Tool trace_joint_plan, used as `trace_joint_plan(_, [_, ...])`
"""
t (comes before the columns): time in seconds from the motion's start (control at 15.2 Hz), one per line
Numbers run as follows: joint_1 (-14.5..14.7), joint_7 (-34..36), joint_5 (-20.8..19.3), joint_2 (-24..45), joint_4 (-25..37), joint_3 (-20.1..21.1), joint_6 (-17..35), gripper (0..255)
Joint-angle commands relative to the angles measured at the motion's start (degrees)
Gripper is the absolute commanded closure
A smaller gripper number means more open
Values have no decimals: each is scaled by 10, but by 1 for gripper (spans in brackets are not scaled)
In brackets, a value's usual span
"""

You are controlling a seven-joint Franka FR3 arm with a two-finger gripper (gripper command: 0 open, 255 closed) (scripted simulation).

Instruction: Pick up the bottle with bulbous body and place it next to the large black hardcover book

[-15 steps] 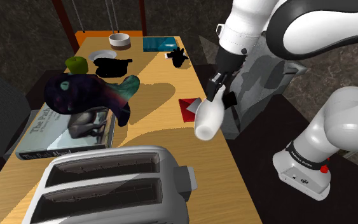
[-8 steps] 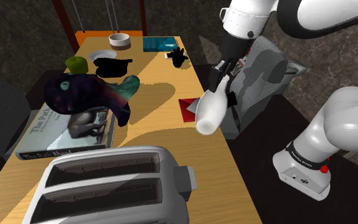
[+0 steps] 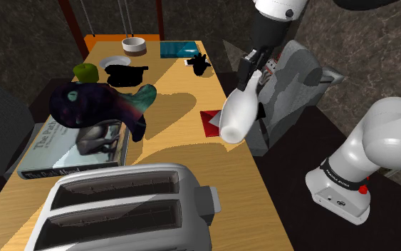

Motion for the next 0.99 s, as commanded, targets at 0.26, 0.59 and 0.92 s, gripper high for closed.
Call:
trace_joint_plan(0.26, [-3, 1, -6, 4, 49, -6, -45, 255])
trace_joint_plan(0.59, [-6, 2, -11, 12, 93, -10, -81, 255])
trace_joint_plan(0.92, [-10, 4, -16, 23, 140, -14, -117, 255])
